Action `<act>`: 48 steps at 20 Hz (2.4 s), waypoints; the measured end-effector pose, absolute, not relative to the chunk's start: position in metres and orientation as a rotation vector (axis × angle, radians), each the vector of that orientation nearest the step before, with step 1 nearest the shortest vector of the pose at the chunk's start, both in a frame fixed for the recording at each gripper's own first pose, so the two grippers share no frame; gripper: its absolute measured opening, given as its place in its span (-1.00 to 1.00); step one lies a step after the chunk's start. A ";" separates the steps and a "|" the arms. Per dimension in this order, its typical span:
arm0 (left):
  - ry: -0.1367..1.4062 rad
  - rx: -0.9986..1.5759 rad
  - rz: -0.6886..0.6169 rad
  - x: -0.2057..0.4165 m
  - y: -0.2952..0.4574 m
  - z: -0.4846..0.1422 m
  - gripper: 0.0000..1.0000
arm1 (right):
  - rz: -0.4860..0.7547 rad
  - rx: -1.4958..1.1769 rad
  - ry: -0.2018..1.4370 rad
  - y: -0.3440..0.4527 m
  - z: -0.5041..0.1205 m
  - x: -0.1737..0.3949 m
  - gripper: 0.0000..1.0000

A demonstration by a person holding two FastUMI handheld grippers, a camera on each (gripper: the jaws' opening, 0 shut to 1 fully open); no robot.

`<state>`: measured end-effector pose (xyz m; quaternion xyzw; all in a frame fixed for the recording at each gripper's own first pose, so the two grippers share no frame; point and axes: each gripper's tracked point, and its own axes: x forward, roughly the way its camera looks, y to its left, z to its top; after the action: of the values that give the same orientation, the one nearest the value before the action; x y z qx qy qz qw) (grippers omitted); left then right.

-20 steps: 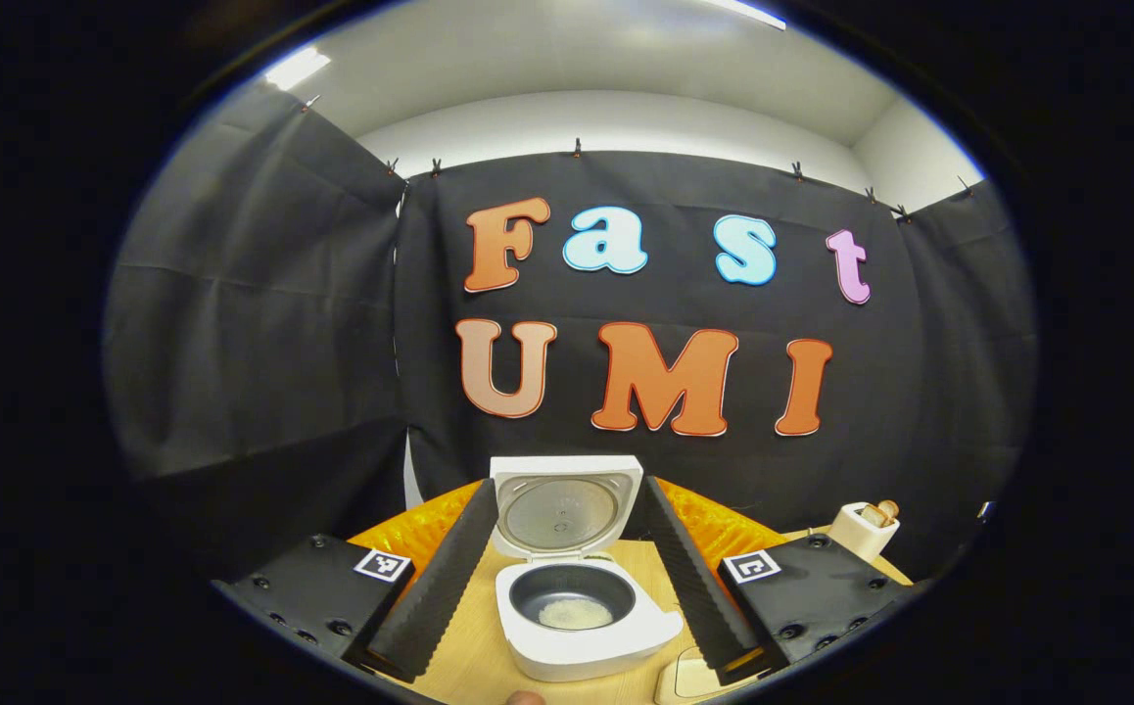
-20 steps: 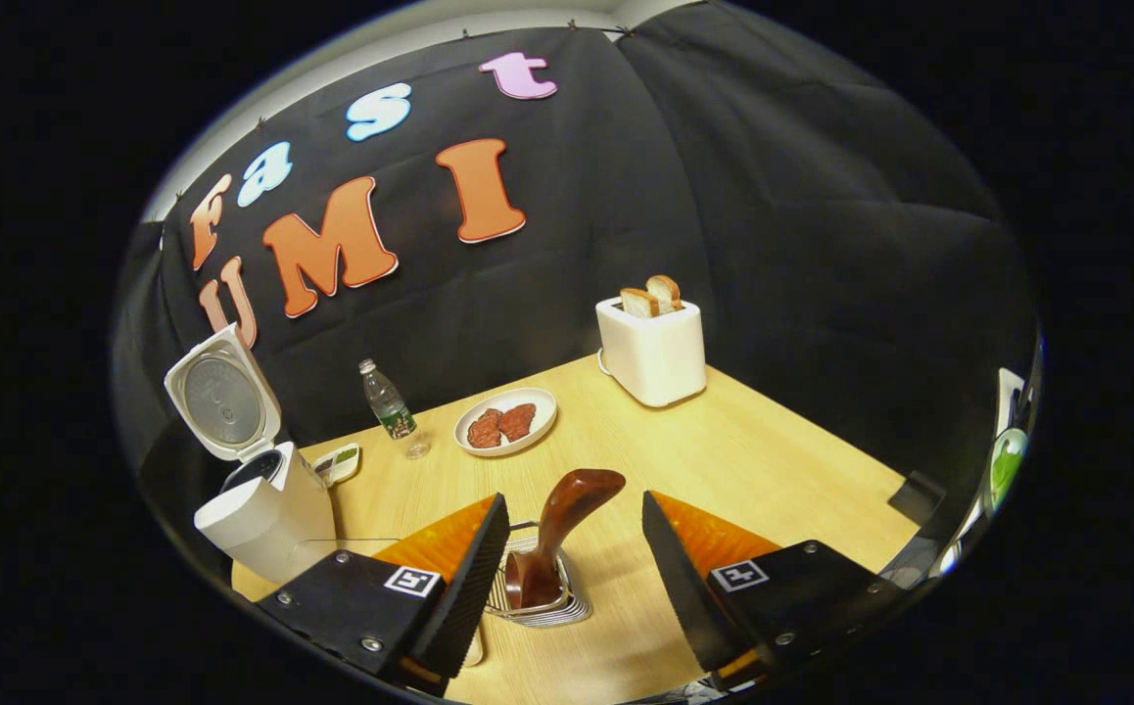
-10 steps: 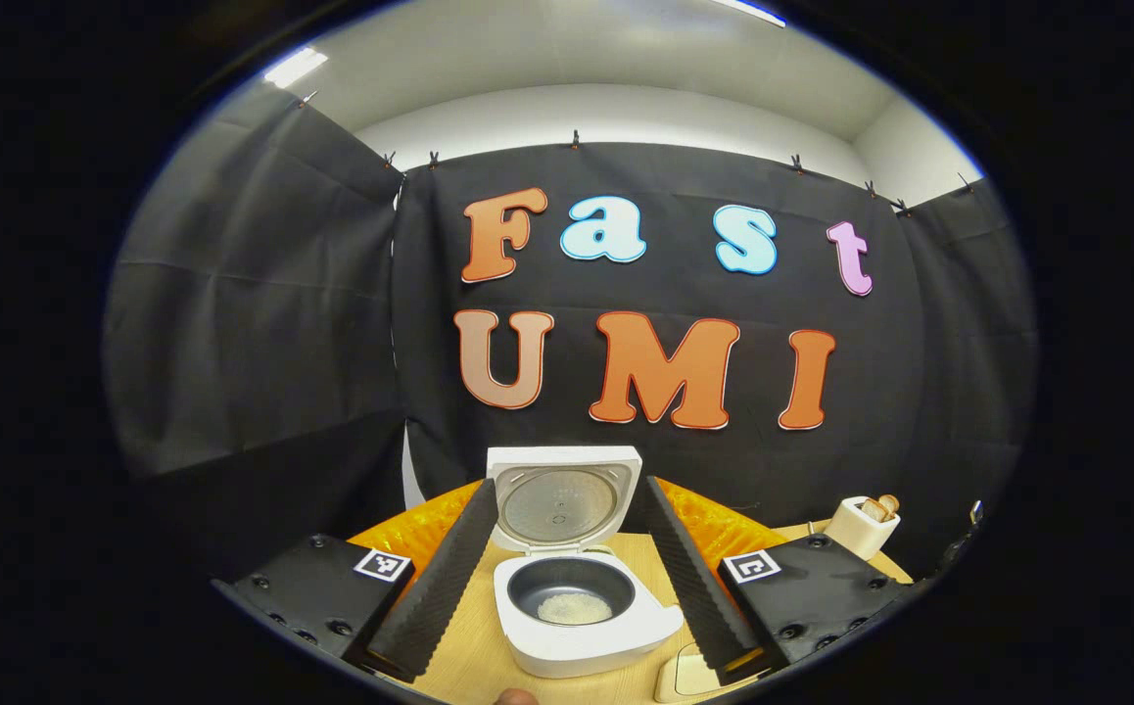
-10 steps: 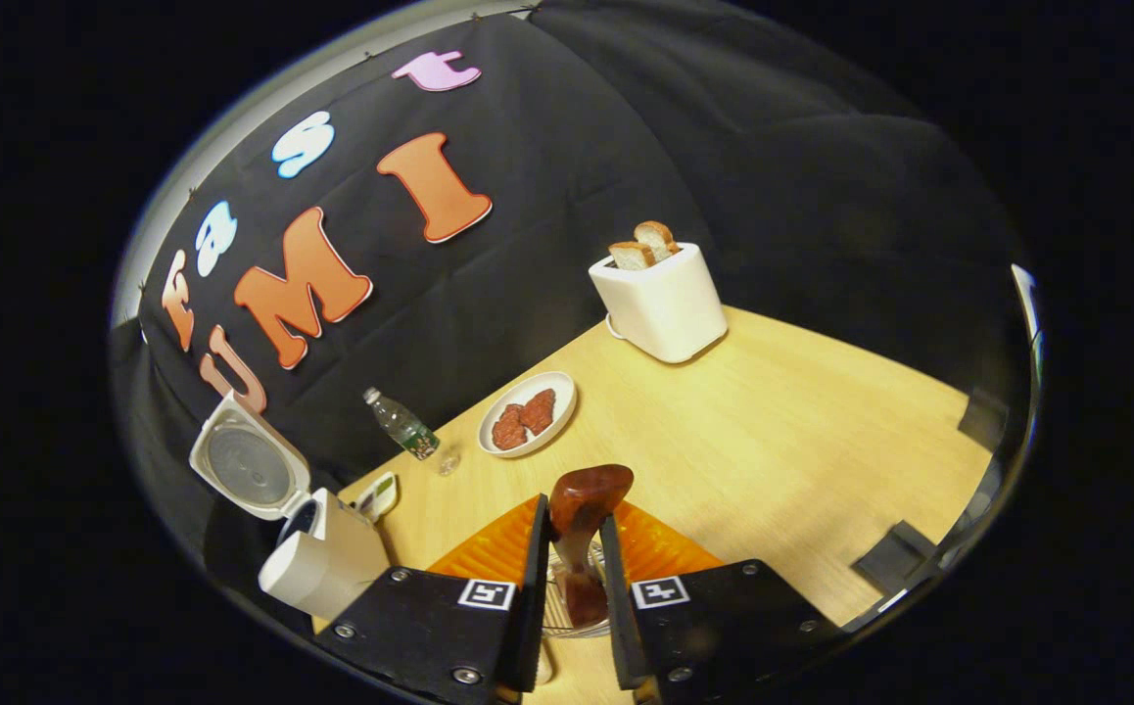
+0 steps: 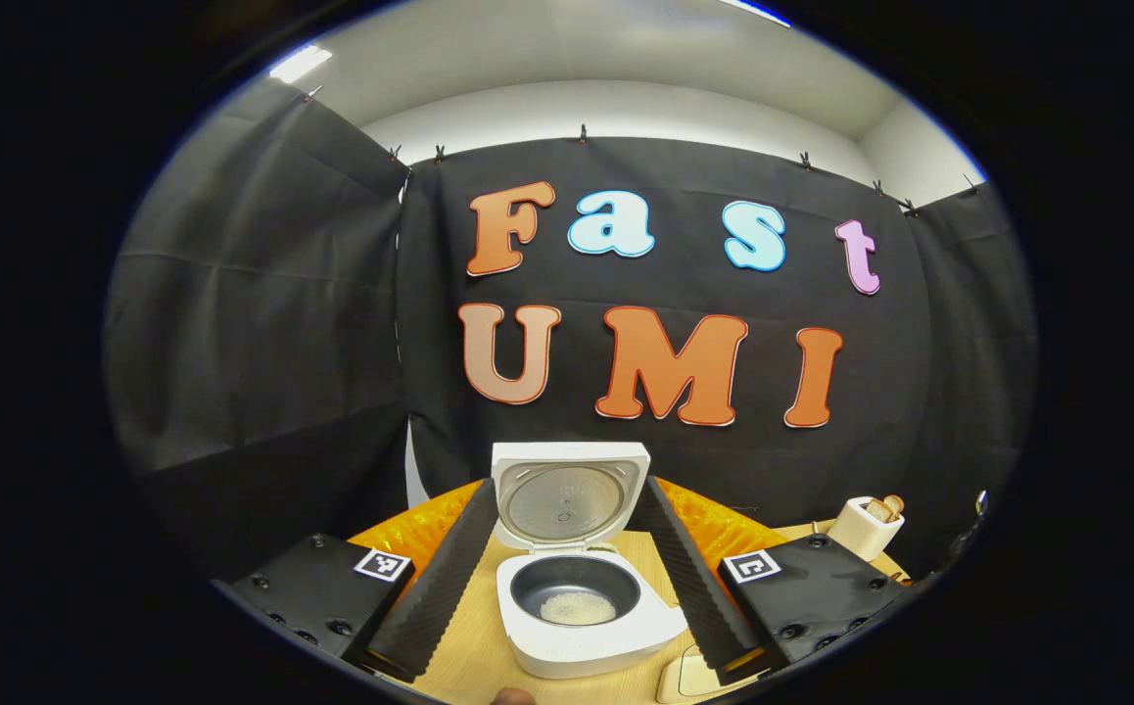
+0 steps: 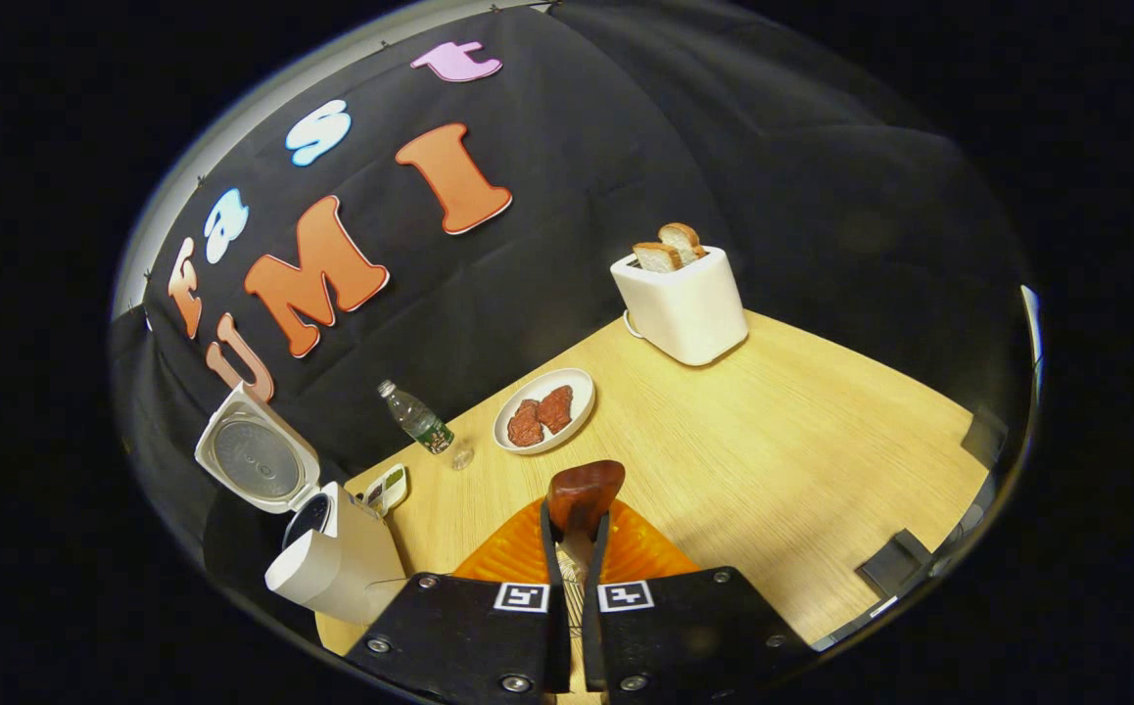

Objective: Close the left gripper, press the button to open the rice cooker; take a wooden spoon from the chopstick holder with the right hand, scoop a spoonful of rice and pour it into the rice cooker, then put the wooden spoon back into the chopstick holder.

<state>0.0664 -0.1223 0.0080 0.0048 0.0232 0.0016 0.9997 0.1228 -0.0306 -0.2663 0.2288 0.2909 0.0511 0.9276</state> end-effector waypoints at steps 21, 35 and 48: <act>0.011 0.017 -0.062 0.073 -0.117 0.015 1.00 | 0.348 0.240 0.401 0.102 -0.188 0.064 -0.92; 0.040 -0.003 -0.063 0.068 -0.095 0.003 1.00 | 0.332 0.199 0.484 0.137 -0.267 0.047 -0.93; 0.043 -0.014 -0.070 0.073 -0.094 0.000 1.00 | 0.164 0.880 0.678 0.115 -0.306 0.056 -0.92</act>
<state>0.0727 -0.0935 -0.0001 -0.0069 0.0213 -0.0348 0.9991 0.0558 0.1146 -0.3062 0.4174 0.3214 0.0777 0.8464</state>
